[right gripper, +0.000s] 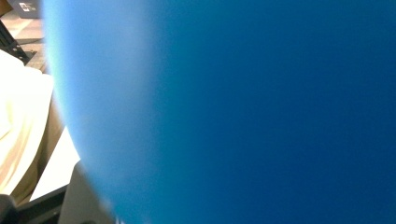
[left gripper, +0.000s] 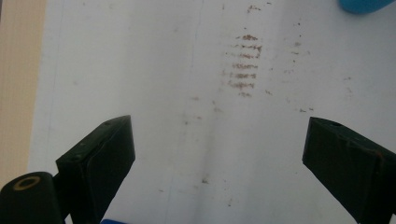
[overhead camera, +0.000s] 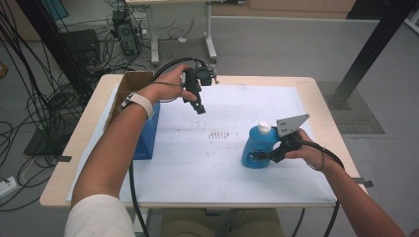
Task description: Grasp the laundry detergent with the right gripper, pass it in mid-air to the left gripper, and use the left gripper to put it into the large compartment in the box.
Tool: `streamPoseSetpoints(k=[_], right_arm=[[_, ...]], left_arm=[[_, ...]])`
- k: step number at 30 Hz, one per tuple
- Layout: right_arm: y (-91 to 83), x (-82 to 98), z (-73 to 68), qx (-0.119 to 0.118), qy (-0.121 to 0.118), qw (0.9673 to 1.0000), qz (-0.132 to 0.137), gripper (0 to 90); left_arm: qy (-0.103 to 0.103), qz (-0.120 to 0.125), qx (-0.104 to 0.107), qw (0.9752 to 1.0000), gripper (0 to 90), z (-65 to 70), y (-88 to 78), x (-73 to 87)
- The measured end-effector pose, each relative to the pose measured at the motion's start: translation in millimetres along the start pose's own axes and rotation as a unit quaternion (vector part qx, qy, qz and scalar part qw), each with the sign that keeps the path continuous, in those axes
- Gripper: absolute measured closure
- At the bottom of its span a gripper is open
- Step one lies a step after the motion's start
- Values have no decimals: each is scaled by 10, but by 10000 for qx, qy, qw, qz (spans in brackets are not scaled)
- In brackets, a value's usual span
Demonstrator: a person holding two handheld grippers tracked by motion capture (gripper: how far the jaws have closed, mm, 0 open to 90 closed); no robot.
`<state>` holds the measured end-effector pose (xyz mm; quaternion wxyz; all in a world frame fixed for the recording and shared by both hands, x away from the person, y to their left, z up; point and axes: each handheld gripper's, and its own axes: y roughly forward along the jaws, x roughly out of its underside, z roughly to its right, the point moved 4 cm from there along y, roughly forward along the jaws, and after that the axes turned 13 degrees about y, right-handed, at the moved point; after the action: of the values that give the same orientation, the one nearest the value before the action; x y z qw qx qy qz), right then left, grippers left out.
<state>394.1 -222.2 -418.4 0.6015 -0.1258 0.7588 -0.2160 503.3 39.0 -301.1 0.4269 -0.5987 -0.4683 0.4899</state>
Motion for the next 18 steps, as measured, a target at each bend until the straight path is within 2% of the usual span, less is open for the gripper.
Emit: streamPoseSetpoints(k=[9, 18], right_arm=[[4, 11, -11, -81, 0, 10000, 43, 411], [5, 22, -6, -97, 22, 9999, 90, 421]], left_arm=[[-13, -7, 1, 10000, 97, 2, 3, 6], [-6, -14, 7, 10000, 97, 0, 5, 16]])
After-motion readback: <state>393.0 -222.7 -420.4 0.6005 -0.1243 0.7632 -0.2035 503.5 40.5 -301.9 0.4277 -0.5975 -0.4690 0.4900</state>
